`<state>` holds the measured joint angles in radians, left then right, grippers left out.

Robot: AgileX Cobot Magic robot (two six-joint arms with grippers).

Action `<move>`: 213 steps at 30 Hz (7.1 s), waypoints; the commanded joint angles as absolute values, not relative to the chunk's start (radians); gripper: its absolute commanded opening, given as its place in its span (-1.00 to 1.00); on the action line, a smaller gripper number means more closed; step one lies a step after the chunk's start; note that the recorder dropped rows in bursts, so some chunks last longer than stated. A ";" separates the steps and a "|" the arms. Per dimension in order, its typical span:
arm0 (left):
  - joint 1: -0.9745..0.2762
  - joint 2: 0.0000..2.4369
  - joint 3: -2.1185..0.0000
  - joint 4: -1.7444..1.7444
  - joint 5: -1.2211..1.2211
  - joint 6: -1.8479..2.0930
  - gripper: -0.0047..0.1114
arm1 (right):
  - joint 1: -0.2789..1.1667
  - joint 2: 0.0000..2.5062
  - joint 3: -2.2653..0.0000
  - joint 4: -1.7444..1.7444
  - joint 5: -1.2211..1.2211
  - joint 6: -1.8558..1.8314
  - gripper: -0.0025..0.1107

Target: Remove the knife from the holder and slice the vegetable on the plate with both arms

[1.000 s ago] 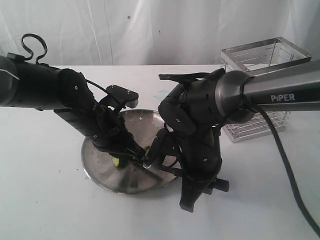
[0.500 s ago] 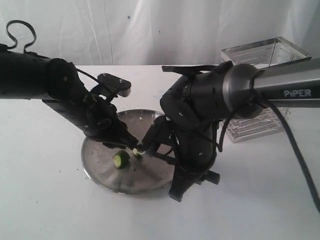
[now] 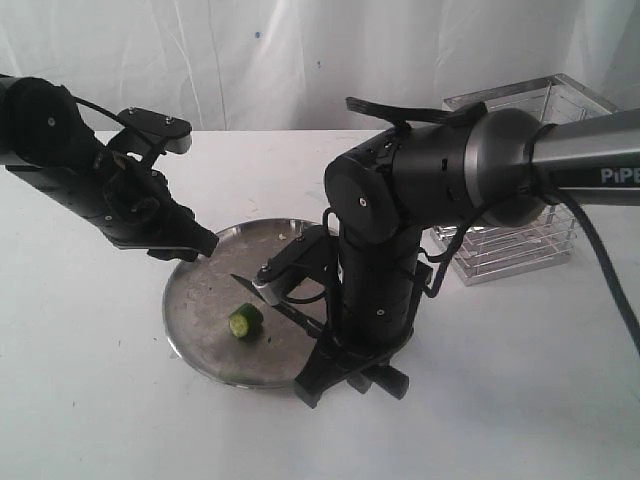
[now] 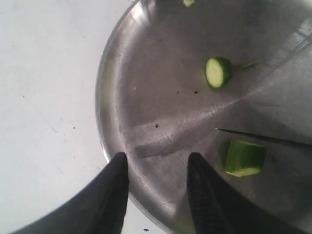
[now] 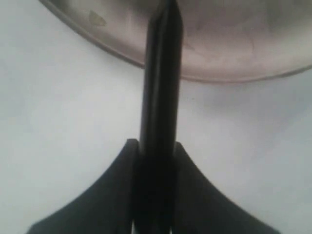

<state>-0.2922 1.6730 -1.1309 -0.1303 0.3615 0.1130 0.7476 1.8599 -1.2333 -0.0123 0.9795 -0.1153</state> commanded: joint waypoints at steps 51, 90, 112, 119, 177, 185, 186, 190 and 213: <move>-0.352 1.665 -1.075 -0.280 0.235 0.135 -0.15 | 0.748 1.947 -1.276 0.161 0.891 -0.137 -0.96; -0.350 1.734 -1.092 -0.330 0.203 0.135 -0.83 | 0.748 1.947 -1.284 0.157 0.893 -0.152 -0.96; -0.385 1.735 -1.108 -0.335 0.203 0.135 -0.83 | 0.748 1.947 -1.284 0.157 0.886 -0.149 -0.96; -0.385 1.762 -1.108 -0.335 0.214 0.135 -0.83 | 0.748 1.947 -1.284 0.157 0.878 -0.147 -0.96; -0.381 1.757 -1.108 -0.337 0.265 0.202 -0.83 | 0.748 2.010 -1.284 0.139 0.862 -0.121 -0.96; -0.381 1.757 -1.108 -0.344 0.259 0.202 -0.83 | 0.748 2.010 -1.284 0.139 0.864 -0.121 -0.96; -0.381 1.757 -1.108 -0.344 0.259 0.202 -0.83 | 0.748 2.010 -1.284 0.139 0.864 -0.121 -0.96; -0.381 1.757 -1.108 -0.344 0.259 0.202 -0.83 | 0.748 2.010 -1.284 0.139 0.866 -0.121 -0.96; -0.381 1.858 -1.108 -0.307 0.238 0.225 -0.83 | 0.748 2.010 -1.284 0.139 0.869 -0.121 -0.96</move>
